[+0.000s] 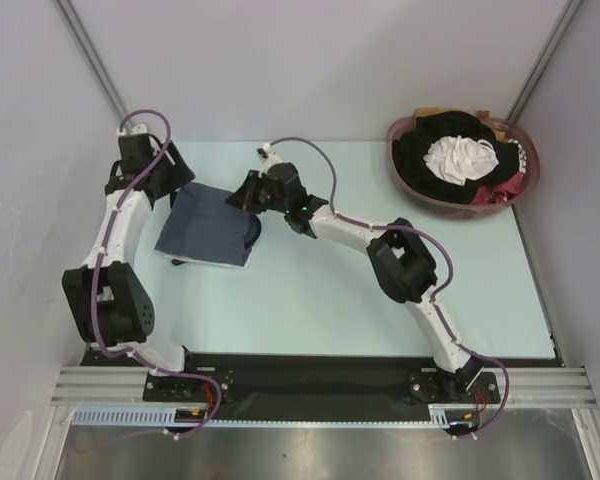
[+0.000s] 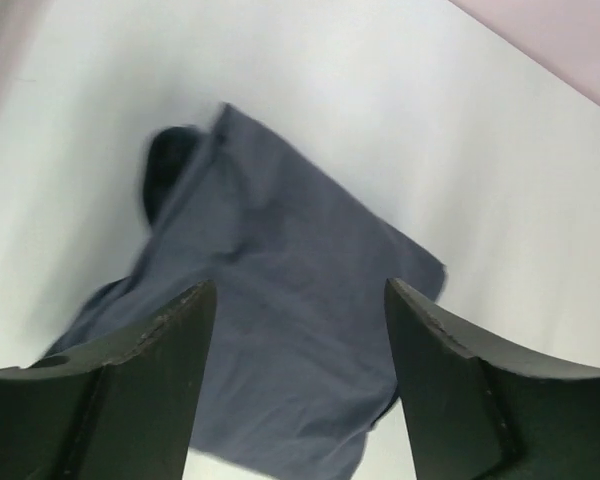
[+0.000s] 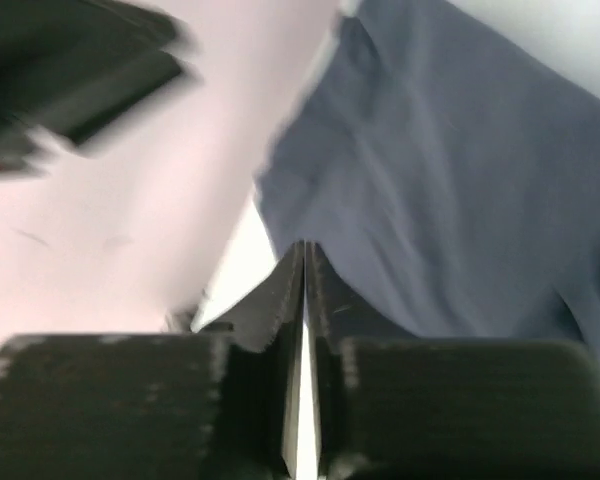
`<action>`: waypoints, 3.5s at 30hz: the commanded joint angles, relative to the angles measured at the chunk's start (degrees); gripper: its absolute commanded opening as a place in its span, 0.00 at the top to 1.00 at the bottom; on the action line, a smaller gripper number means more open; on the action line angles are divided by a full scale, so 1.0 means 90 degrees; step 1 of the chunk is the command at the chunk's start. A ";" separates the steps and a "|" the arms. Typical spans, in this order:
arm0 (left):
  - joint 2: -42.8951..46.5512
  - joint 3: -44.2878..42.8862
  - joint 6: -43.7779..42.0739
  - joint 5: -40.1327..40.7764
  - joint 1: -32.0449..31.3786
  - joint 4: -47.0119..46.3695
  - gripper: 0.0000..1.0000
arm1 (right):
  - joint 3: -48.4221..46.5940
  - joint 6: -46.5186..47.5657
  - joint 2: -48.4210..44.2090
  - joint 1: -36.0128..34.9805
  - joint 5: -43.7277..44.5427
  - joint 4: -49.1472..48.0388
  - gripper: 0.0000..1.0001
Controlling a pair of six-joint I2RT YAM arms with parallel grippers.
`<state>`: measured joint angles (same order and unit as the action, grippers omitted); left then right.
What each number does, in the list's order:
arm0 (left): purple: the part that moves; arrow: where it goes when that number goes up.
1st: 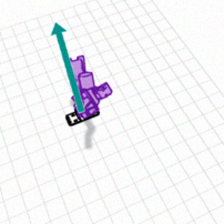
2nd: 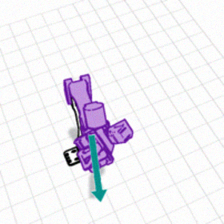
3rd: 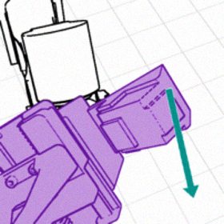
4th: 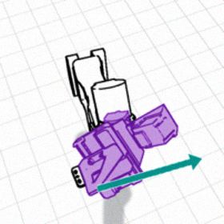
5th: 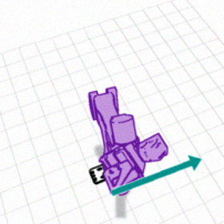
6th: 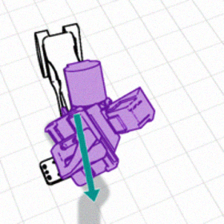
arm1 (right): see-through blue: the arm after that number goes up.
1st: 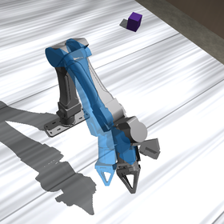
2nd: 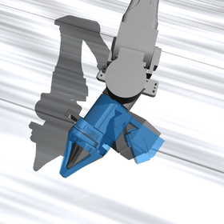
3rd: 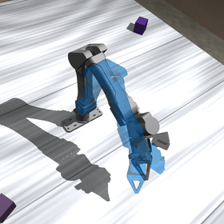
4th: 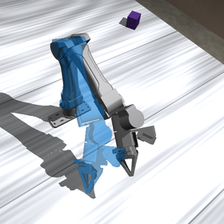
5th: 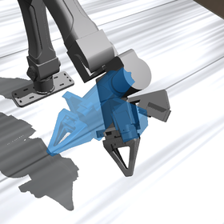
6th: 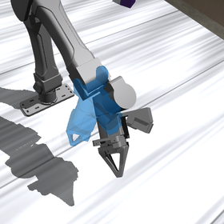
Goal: Fold and stack the tank tops
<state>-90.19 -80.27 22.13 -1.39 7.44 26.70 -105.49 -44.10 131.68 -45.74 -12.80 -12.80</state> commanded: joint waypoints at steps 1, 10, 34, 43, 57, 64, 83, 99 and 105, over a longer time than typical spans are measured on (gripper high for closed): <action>-0.0495 0.0304 0.0362 -0.1764 0.0188 -0.0826 0.28 | -0.0970 -0.0509 0.0856 0.0071 -0.1036 -0.0852 0.95; -0.2106 0.0258 0.0782 -0.2707 0.0501 -0.1805 0.35 | -0.2341 -0.1808 0.2565 0.0413 -0.0494 -0.0434 1.00; -0.0135 0.2344 0.1593 -0.2950 0.1076 -0.3305 0.25 | -0.0818 -0.1077 0.1383 -0.0376 -0.1898 -0.0903 1.00; -0.1306 0.2415 0.1672 -0.2727 0.1292 -0.3572 0.28 | -0.0017 -0.1361 0.1746 -0.0494 -0.2054 -0.1185 1.00; -0.0341 0.2532 0.1701 -0.2727 0.1205 -0.3523 0.24 | -0.0545 -0.0562 0.1201 -0.0367 -0.2006 -0.0122 0.97; 0.1696 0.3564 0.1643 -0.2541 0.0854 -0.3504 0.10 | 0.1861 0.0153 -0.0790 -0.0192 -0.1830 -0.1349 0.61; 0.6914 0.6827 0.0676 -0.0734 -0.1901 -0.2888 0.00 | 0.8595 0.2272 -0.8007 0.1029 0.1039 -0.0318 0.00; 0.8010 0.7679 0.0295 -0.0793 -0.1921 -0.2752 0.00 | 0.9963 0.2985 -1.0383 0.1049 0.2379 0.0377 0.00; 0.7902 0.7659 0.0344 -0.0656 -0.1921 -0.2732 0.00 | 0.9876 0.2869 -1.0187 0.1049 0.2321 0.0396 0.02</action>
<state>-18.79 -11.53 26.26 -8.54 -9.52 3.77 -15.57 -18.55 39.68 -36.36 7.53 -7.57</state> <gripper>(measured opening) 0.996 0.985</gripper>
